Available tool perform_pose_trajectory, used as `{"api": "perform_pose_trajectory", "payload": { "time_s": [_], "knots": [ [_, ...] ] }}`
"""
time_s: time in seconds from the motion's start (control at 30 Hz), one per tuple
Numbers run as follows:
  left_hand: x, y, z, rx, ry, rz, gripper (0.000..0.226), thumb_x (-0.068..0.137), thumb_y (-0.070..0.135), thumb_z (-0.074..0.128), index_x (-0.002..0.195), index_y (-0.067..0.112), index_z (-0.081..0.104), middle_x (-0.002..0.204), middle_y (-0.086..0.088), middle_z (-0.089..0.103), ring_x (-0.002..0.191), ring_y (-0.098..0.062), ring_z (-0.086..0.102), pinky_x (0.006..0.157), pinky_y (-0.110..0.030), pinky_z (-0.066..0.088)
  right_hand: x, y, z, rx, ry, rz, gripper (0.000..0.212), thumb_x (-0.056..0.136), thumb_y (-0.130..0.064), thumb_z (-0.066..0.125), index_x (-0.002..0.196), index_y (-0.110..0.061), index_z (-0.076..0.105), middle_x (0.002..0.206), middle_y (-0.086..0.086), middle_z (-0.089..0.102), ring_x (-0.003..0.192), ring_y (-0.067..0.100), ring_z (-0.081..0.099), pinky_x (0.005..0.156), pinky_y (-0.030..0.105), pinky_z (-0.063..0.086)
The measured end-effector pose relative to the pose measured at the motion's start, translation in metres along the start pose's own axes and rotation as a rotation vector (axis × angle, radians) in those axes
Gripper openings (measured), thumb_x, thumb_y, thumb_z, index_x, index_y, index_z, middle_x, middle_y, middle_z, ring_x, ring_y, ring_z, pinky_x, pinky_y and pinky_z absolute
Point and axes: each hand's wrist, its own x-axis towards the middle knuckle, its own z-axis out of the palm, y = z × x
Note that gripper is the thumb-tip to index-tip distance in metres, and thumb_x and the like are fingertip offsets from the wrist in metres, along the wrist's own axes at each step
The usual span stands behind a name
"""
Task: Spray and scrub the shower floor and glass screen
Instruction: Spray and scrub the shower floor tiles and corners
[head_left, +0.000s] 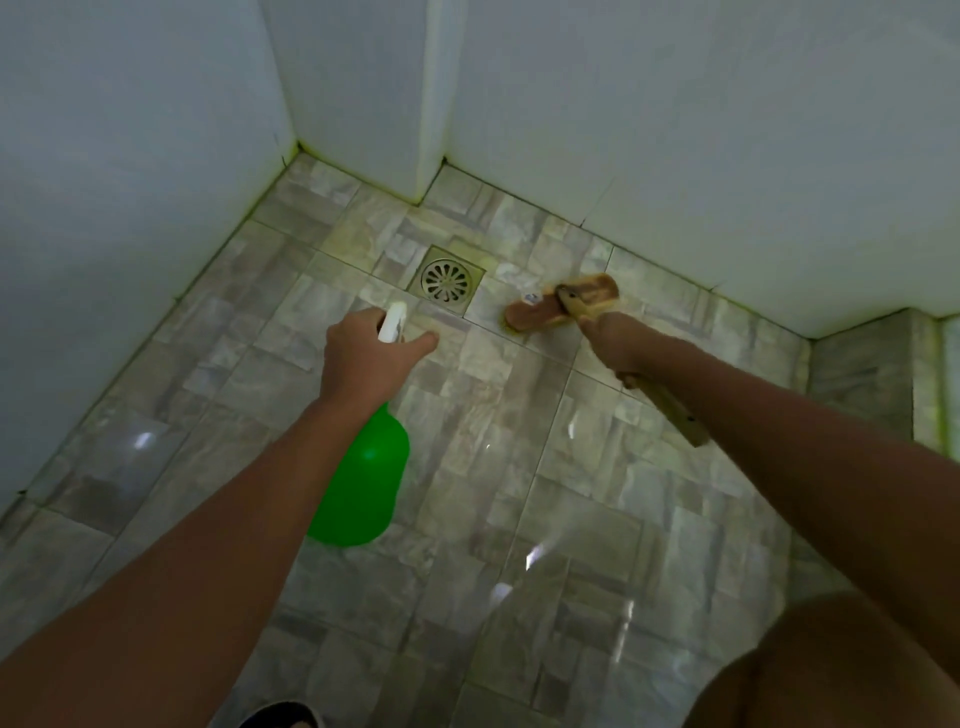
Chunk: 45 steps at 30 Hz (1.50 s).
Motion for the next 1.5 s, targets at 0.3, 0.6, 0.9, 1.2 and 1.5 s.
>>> {"api": "perform_pose_trajectory", "payload": {
  "time_s": [0.3, 0.6, 0.9, 1.2, 1.5],
  "knots": [
    [-0.001, -0.007, -0.01, -0.004, 0.047, 0.047, 0.06, 0.08, 0.036, 0.088, 0.056, 0.021, 0.035, 0.056, 0.004, 0.041, 0.053, -0.012, 0.04, 0.055, -0.031, 0.032, 0.034, -0.105, 0.011, 0.26, -0.026, -0.103, 0.041, 0.106, -0.042, 0.024, 0.093, -0.012, 0.049, 0.066, 0.005, 0.047, 0.041, 0.012, 0.048, 0.04, 0.019, 0.038],
    [-0.001, -0.026, -0.038, -0.003, 0.265, -0.147, 0.05, 0.083, 0.042, 0.081, 0.056, 0.017, 0.047, 0.057, 0.002, 0.049, 0.06, -0.023, 0.053, 0.058, -0.032, 0.036, -0.02, -0.043, 0.077, 0.261, 0.026, 0.016, 0.046, 0.104, -0.047, 0.028, 0.082, -0.01, 0.047, 0.07, 0.013, 0.053, 0.049, 0.027, 0.055, 0.04, 0.035, 0.05],
    [0.002, -0.034, -0.057, -0.047, 0.276, -0.151, 0.043, 0.082, 0.041, 0.082, 0.059, 0.009, 0.063, 0.063, -0.013, 0.067, 0.058, -0.021, 0.059, 0.051, -0.03, 0.042, -0.026, -0.067, 0.107, 0.14, -0.014, -0.068, 0.048, 0.103, -0.05, 0.028, 0.094, -0.009, 0.052, 0.079, 0.01, 0.057, 0.057, 0.021, 0.055, 0.042, 0.026, 0.038],
    [0.011, -0.037, -0.08, -0.13, 0.342, -0.137, 0.051, 0.076, 0.049, 0.083, 0.076, -0.001, 0.073, 0.069, -0.009, 0.068, 0.063, -0.023, 0.06, 0.062, -0.035, 0.05, -0.028, -0.072, 0.109, 0.105, -0.027, -0.088, 0.049, 0.103, -0.05, 0.026, 0.095, -0.008, 0.051, 0.078, 0.009, 0.053, 0.055, 0.017, 0.048, 0.043, 0.027, 0.034],
    [0.022, -0.039, -0.078, -0.08, 0.357, -0.12, 0.046, 0.079, 0.05, 0.078, 0.06, 0.016, 0.053, 0.063, -0.004, 0.054, 0.072, -0.03, 0.058, 0.056, -0.029, 0.033, -0.027, -0.082, 0.115, 0.115, -0.013, -0.069, 0.051, 0.103, -0.051, 0.025, 0.095, -0.007, 0.05, 0.076, 0.009, 0.056, 0.052, 0.02, 0.057, 0.037, 0.021, 0.037]
  ]
}}
